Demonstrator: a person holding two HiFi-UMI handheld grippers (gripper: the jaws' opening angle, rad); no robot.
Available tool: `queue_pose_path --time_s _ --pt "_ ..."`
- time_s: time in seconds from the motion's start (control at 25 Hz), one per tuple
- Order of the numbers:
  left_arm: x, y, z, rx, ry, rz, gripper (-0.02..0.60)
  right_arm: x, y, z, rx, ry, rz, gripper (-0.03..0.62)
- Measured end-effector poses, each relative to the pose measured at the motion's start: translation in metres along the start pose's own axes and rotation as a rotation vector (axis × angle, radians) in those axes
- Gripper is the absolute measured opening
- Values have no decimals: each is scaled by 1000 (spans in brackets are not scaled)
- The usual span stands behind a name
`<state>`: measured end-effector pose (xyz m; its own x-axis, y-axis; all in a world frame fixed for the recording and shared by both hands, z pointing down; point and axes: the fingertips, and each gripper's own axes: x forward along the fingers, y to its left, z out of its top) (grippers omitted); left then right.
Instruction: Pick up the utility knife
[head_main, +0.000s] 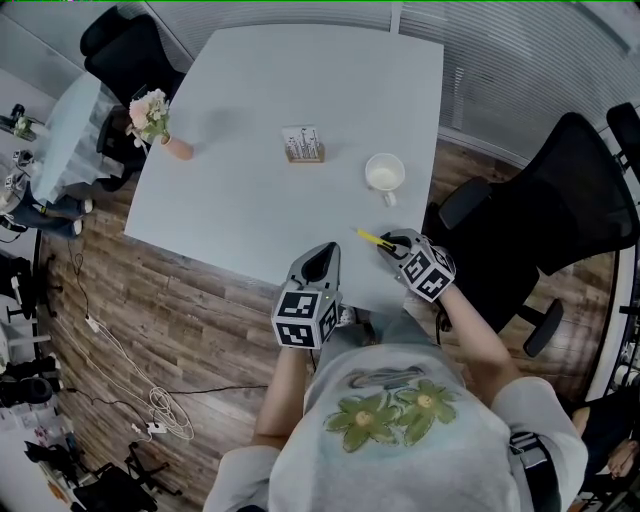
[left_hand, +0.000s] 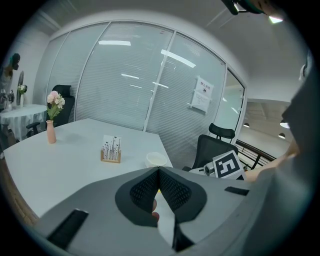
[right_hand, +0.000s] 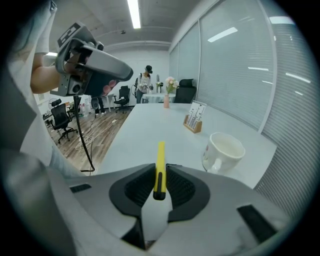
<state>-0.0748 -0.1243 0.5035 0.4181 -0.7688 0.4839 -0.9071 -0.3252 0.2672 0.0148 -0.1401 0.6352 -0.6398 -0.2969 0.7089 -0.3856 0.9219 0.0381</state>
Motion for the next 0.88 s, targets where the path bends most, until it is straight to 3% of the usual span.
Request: queue_pose_path --time_s 0.88 --pt "-10 -8 5 12 -20 -10 2 -45 11 65 66 -181 -27 72"
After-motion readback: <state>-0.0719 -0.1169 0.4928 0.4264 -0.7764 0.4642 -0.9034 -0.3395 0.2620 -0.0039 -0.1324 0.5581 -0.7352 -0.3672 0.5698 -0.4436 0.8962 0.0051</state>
